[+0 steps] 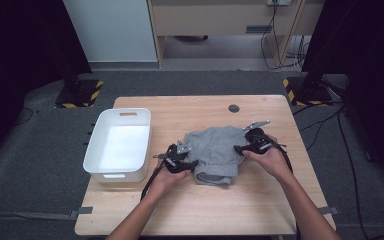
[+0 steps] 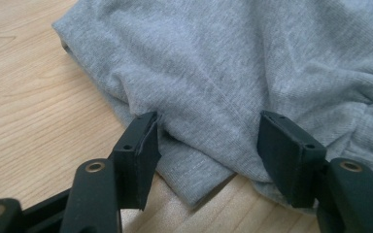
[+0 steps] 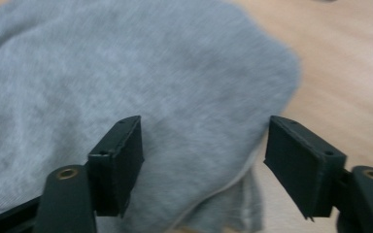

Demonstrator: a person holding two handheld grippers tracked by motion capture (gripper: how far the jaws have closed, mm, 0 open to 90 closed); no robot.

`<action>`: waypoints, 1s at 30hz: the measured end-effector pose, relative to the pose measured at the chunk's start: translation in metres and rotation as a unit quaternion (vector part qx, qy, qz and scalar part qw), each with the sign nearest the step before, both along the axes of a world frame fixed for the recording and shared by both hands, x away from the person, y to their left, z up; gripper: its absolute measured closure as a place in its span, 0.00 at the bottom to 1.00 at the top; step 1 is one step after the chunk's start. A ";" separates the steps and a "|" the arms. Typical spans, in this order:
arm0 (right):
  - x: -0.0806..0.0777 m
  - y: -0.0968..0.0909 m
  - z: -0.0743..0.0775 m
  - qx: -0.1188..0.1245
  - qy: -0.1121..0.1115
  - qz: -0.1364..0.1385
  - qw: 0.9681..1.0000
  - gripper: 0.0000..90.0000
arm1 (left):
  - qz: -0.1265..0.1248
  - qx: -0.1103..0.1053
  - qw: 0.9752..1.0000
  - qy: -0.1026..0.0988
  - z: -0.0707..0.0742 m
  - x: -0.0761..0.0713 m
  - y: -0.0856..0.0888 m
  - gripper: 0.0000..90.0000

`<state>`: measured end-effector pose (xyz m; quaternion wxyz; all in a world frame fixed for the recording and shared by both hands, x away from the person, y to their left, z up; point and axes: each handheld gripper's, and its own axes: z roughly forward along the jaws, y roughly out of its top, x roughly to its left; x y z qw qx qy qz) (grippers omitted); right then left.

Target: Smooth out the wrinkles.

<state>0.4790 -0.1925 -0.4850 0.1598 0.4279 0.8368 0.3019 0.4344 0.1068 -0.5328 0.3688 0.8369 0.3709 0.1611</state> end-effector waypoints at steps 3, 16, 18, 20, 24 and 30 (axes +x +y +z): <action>-0.002 0.007 -0.011 -0.021 0.011 0.014 1.000 0.44 | 0.000 0.000 1.000 -0.001 0.000 0.000 0.000 0.44; -0.007 0.007 -0.012 -0.051 0.013 0.032 0.998 0.89 | -0.001 0.001 1.000 0.000 0.000 -0.002 -0.002 0.44; -0.008 0.006 -0.011 -0.054 0.013 0.033 0.998 0.89 | -0.002 0.000 1.000 0.000 0.000 -0.002 -0.003 0.44; -0.008 0.005 -0.011 -0.056 0.011 0.034 0.998 0.89 | -0.005 0.000 1.000 0.000 0.000 -0.003 -0.005 0.44; -0.011 -0.001 -0.010 -0.051 0.008 0.025 0.998 0.87 | -0.007 0.000 1.000 -0.001 0.000 -0.005 -0.009 0.44; -0.018 -0.006 -0.012 -0.036 -0.009 0.011 0.999 0.62 | -0.001 -0.005 1.000 0.000 -0.001 -0.005 -0.008 0.40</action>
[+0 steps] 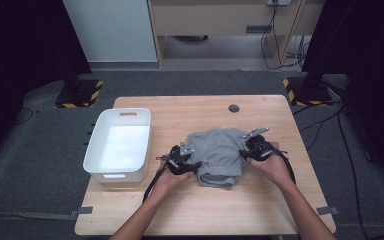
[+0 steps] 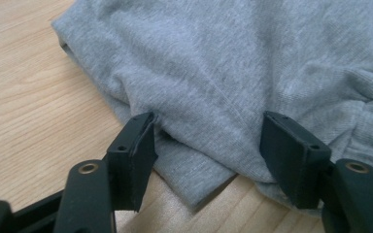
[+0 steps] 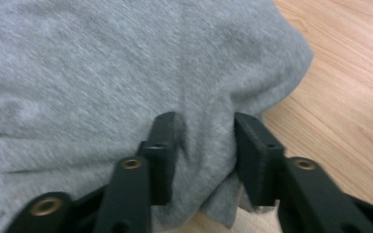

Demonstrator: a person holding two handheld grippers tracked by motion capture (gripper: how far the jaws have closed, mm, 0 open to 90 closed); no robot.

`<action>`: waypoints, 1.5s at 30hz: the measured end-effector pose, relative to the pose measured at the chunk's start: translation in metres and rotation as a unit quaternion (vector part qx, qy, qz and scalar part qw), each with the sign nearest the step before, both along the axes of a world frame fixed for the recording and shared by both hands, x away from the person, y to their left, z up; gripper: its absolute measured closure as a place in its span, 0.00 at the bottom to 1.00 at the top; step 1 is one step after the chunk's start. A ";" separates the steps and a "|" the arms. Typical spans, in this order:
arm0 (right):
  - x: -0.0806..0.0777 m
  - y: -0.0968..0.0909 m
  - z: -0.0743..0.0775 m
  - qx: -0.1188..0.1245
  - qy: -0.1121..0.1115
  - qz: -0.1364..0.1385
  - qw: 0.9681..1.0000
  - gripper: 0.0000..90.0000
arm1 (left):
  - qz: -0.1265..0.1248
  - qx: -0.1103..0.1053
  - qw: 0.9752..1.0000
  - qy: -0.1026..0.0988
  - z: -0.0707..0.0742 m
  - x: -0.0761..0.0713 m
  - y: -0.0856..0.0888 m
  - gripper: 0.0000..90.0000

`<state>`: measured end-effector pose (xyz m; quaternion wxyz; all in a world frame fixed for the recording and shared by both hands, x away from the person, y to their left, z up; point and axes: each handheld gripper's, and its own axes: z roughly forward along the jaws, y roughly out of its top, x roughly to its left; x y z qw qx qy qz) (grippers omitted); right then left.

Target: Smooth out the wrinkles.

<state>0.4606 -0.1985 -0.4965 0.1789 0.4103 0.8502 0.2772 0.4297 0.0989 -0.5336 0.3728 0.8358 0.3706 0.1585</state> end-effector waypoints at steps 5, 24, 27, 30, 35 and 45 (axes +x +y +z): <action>-0.008 -0.006 0.005 0.024 -0.027 -0.016 0.999 0.34 | 0.004 -0.003 1.000 -0.003 0.007 -0.002 0.003 0.31; -0.051 -0.006 0.013 0.096 -0.086 -0.020 0.991 0.09 | 0.015 -0.051 0.998 -0.021 0.081 -0.021 0.035 0.08; -0.055 -0.009 0.013 0.098 -0.082 -0.018 0.992 0.09 | 0.034 -0.047 0.998 -0.025 0.092 -0.024 0.048 0.08; -0.059 -0.009 0.012 0.092 -0.079 -0.017 0.992 0.08 | 0.059 -0.051 0.996 -0.033 0.103 -0.028 0.060 0.10; -0.060 -0.009 0.013 0.094 -0.082 -0.023 0.992 0.08 | 0.077 -0.050 0.995 -0.044 0.120 -0.032 0.081 0.11; -0.062 -0.010 0.013 0.090 -0.083 -0.024 0.992 0.08 | 0.117 -0.024 0.992 -0.041 0.126 -0.028 0.124 0.11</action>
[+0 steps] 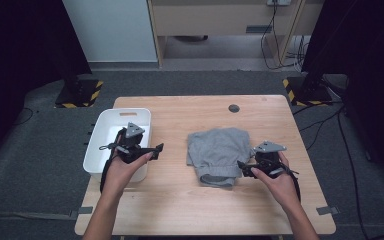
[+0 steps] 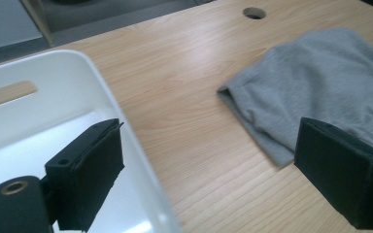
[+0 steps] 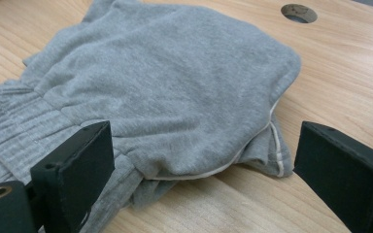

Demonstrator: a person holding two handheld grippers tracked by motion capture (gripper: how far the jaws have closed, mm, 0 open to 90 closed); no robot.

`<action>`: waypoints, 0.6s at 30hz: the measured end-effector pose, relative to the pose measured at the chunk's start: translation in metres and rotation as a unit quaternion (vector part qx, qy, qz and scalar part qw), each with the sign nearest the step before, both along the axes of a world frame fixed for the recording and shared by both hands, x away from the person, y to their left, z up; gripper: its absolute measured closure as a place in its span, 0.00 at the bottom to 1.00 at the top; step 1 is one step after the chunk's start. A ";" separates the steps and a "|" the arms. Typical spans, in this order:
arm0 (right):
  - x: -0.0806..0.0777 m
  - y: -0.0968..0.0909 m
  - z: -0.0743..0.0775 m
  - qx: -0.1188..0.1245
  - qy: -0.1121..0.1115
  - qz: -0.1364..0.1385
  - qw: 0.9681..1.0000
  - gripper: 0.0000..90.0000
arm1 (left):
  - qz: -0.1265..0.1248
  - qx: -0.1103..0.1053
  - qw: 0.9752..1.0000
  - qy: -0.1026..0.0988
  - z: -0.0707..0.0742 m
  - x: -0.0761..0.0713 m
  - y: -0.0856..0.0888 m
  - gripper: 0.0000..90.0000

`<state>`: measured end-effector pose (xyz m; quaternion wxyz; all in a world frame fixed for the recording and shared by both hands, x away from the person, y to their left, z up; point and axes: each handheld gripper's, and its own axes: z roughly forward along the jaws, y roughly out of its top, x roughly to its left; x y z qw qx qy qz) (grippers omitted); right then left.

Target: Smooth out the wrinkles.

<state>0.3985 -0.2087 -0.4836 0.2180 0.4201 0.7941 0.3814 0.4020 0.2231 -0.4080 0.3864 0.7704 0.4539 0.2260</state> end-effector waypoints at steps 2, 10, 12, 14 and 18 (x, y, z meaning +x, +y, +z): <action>0.000 -0.002 0.001 0.001 -0.002 -0.003 1.000 0.08 | 0.013 0.002 1.000 -0.003 0.002 0.000 0.010 0.11; -0.001 -0.002 0.002 0.000 -0.004 -0.003 1.000 0.09 | 0.047 -0.009 0.999 -0.004 0.008 -0.001 0.047 0.11; -0.001 0.000 0.001 -0.002 -0.003 0.000 1.000 0.09 | 0.053 -0.010 0.999 -0.002 0.007 0.000 0.054 0.11; -0.001 0.000 0.001 -0.004 -0.002 0.000 1.000 0.09 | 0.062 -0.011 0.998 -0.001 0.006 0.002 0.060 0.11; -0.001 -0.001 0.000 -0.002 -0.001 -0.005 1.000 0.09 | 0.076 -0.014 0.997 -0.001 0.004 0.002 0.073 0.11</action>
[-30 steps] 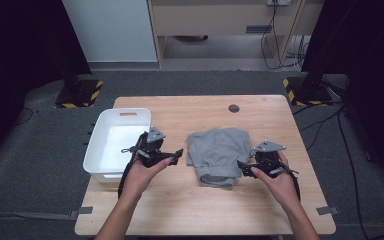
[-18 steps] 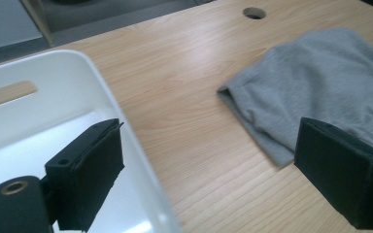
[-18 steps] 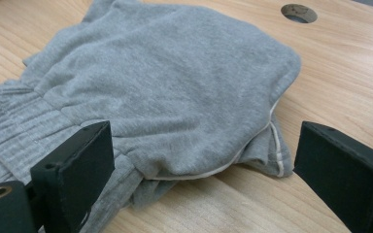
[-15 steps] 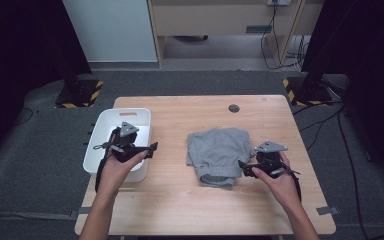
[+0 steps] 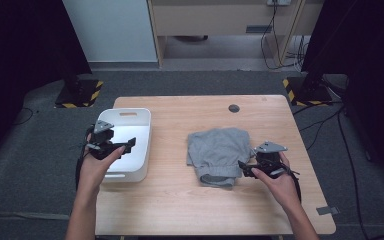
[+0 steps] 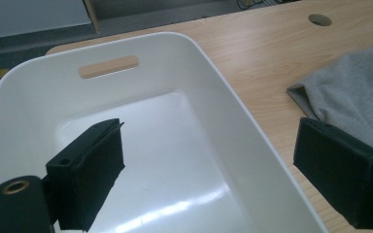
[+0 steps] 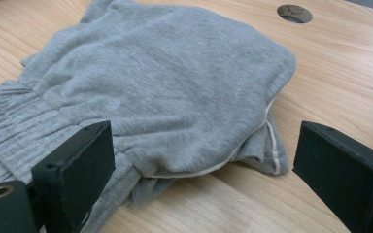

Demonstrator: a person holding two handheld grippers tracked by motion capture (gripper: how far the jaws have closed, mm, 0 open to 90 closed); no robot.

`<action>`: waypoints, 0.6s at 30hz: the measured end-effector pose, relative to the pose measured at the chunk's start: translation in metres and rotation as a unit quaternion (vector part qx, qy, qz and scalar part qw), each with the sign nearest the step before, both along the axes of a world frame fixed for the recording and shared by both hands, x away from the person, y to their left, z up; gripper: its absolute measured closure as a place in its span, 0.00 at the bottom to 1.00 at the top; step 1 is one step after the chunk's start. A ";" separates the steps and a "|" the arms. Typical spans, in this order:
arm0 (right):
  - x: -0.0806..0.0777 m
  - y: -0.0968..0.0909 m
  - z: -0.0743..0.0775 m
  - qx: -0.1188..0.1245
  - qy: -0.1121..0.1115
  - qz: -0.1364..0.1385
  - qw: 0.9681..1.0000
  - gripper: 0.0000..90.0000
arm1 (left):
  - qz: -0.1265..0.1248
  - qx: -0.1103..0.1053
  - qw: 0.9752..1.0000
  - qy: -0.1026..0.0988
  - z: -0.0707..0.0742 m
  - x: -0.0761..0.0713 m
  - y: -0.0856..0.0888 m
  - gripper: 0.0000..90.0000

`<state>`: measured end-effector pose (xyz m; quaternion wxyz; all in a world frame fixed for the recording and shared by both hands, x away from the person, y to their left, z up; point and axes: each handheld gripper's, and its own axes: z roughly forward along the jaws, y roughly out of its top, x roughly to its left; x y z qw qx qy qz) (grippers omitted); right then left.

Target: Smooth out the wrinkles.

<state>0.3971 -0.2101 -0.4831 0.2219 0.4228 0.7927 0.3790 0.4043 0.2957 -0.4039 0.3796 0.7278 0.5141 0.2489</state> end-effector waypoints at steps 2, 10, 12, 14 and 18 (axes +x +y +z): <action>0.000 -0.001 0.000 0.002 0.000 -0.003 1.000 0.09 | 0.008 -0.003 1.000 0.003 -0.001 0.000 0.006 0.11; 0.000 -0.001 -0.002 0.002 0.005 -0.004 1.000 0.09 | 0.038 -0.005 0.999 -0.003 0.000 -0.003 0.035 0.12; 0.001 0.000 -0.002 0.000 0.004 -0.003 1.000 0.09 | 0.044 -0.007 0.999 -0.004 0.000 -0.004 0.042 0.12; 0.000 0.000 -0.003 0.001 0.006 -0.002 1.000 0.09 | 0.049 -0.008 0.999 -0.006 0.000 -0.005 0.048 0.13; 0.000 0.001 -0.002 0.000 0.007 -0.001 1.000 0.09 | 0.061 -0.006 0.998 -0.004 -0.003 -0.005 0.058 0.16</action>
